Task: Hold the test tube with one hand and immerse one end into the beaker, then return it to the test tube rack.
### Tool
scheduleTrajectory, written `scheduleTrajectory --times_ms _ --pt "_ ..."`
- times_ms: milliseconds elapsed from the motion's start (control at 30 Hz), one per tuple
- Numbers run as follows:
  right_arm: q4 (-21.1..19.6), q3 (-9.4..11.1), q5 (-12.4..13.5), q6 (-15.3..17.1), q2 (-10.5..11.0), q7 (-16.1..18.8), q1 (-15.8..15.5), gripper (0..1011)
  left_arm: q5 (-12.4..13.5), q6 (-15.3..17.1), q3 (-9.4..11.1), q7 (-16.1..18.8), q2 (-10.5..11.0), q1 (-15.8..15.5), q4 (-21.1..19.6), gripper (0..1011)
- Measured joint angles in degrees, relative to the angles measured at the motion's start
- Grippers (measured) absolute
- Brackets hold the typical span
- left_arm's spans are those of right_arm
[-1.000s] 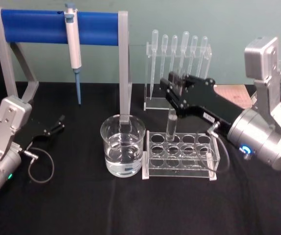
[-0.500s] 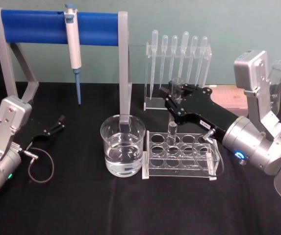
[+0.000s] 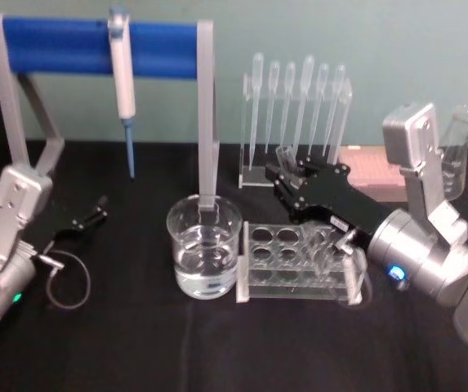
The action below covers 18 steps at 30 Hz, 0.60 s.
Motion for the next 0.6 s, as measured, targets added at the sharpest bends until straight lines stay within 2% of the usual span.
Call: scheduleTrajectory --times_ms 367,600 --pt "-1.77 1.10 -0.13 -0.06 0.12 0.25 0.23 225 0.00 0.00 0.00 0.00 0.00 0.00 0.00 1000" --pt "-0.91 0.50 -0.14 -1.07 -1.02 0.61 1.18 225 0.00 0.00 0.00 0.00 0.00 0.00 -0.01 1000"
